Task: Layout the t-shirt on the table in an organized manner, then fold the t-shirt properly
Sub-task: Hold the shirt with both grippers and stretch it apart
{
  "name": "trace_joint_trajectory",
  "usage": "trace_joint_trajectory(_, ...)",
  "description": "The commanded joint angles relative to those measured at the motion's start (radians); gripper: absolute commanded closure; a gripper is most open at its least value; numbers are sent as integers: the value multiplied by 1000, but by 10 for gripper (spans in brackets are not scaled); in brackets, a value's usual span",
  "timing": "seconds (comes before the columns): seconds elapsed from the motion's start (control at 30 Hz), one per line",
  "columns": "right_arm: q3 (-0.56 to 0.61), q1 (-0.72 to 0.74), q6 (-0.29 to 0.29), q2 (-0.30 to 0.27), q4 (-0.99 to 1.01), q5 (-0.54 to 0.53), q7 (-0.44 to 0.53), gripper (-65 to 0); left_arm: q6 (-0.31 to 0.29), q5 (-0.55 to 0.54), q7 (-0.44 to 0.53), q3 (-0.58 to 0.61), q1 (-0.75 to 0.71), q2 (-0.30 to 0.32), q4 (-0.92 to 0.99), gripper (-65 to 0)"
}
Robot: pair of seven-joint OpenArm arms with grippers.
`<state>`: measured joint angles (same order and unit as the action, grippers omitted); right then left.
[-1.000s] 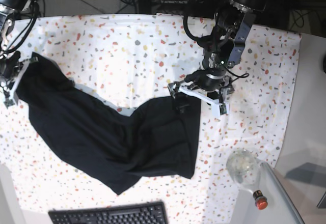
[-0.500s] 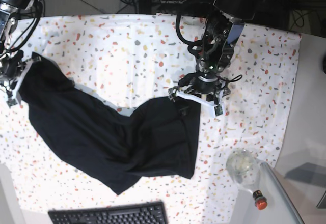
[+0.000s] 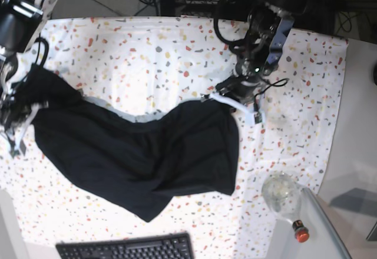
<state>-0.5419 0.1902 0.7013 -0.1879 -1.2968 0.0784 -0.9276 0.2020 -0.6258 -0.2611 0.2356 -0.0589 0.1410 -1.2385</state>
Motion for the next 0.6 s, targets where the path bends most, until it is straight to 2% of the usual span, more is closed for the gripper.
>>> trace_joint_trajectory(0.0, -5, 44, -3, -29, 23, 5, 3, -83, -8, 4, 13, -2, -2, 12, -45, 0)
trace_joint_trajectory(0.1, -14, 67, -3, -46, 18, 5, -1, -338, -8, 2, 12, -2, -15, 36, -83, 0)
trace_joint_trajectory(0.17, -17, 24, -3, -46, -57, 4, -3, -420, -8, 2, 12, -2, -26, 41, -82, 0)
trace_joint_trajectory(0.23, -33, -73, -3, -32, -203, 1, -3, -428, -8, 5, 12, -2, -32, 44, -80, 0)
trace_joint_trajectory(0.37, -154, -194, -3, 97, -366, 1, -1, -384, -8, 7, 12, -2, -42, 61, -80, 0)
trace_joint_trajectory(0.47, -280, -203, -3, 172, -329, 1, 5, -359, -8, 7, 12, -2, -45, 67, -86, 0)
trace_joint_trajectory(0.57, -306, -183, -3, 178, -234, -18, 5, -357, -8, 5, 12, -2, -45, 88, -82, 0)
